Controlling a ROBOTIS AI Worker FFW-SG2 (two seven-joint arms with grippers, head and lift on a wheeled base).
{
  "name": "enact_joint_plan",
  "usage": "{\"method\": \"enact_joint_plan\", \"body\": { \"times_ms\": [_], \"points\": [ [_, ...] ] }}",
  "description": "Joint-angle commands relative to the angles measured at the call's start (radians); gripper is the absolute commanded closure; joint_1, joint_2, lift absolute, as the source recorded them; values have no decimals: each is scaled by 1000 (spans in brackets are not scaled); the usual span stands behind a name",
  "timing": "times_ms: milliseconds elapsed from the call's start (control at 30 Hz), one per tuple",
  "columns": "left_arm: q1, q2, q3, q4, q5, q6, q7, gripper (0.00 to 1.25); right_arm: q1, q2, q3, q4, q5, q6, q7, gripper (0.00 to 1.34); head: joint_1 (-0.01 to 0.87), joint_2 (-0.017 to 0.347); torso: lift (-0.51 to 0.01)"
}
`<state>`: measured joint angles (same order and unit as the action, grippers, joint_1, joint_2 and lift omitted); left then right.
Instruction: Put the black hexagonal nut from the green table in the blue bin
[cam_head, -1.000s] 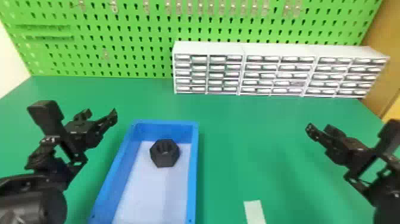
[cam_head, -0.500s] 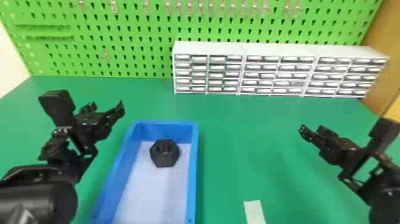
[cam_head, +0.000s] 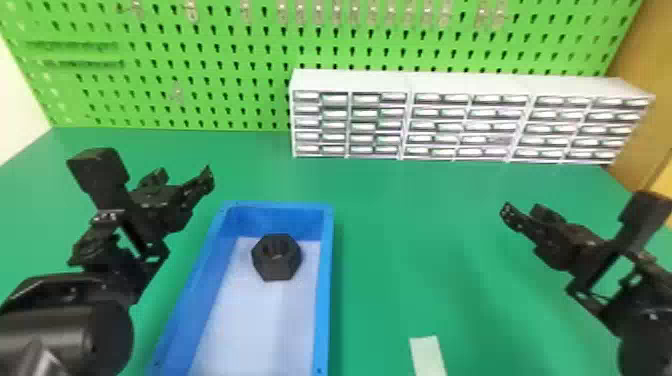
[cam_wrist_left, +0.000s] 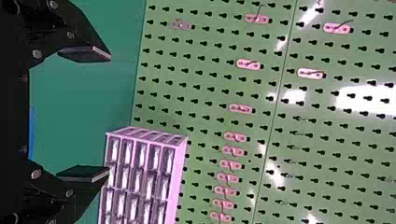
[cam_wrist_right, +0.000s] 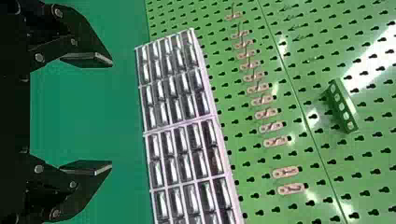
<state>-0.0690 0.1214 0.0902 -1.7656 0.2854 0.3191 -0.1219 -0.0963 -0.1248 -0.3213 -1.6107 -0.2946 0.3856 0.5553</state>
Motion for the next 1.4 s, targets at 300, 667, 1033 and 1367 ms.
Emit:
{"method": "enact_joint_plan", "body": {
  "times_ms": [300, 667, 1033, 1367],
  "points": [
    [2, 0, 5, 0, 9, 0, 1, 397, -5, -10, 10, 0, -9, 3, 0, 487, 666, 32, -100],
    [-3, 0, 9, 0, 9, 0, 1, 397, -5, -12, 10, 0, -9, 6, 0, 487, 666, 32, -100],
    [-3, 0, 9, 0, 11, 0, 1, 397, -5, -15, 14, 0, -11, 7, 0, 487, 666, 32, -100],
    [-3, 0, 9, 0, 11, 0, 1, 397, -5, -15, 14, 0, -11, 7, 0, 487, 666, 32, -100]
  ]
}}
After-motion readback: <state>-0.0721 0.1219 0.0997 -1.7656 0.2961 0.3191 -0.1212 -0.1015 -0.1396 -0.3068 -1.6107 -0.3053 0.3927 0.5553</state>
